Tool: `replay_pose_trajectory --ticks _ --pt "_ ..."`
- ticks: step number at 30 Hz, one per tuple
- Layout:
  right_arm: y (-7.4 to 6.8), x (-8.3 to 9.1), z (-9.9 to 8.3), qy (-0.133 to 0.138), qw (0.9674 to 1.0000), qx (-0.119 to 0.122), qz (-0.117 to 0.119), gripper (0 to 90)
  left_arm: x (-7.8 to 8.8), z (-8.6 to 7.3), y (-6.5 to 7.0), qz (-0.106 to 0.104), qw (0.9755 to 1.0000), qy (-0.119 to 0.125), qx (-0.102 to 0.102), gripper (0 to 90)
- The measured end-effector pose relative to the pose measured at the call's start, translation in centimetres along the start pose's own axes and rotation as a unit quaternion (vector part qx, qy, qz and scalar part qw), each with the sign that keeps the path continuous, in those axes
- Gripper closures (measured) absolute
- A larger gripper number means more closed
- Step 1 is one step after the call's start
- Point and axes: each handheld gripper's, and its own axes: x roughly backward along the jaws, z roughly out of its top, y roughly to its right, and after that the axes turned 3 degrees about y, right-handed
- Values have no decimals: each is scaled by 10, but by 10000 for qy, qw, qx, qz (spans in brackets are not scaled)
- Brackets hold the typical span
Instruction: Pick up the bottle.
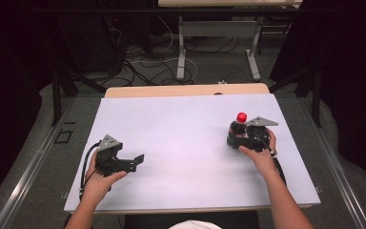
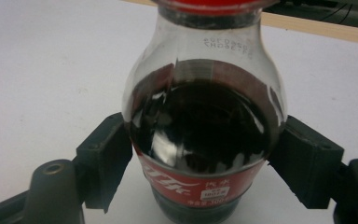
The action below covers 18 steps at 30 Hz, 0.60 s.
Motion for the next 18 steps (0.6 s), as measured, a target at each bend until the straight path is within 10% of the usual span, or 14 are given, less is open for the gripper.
replay_pose_trajectory --ticks 18 --pt "-7 -1 7 -113 9995 259 106 292 -1 -1 -1 17 10000 -19 -6 3"
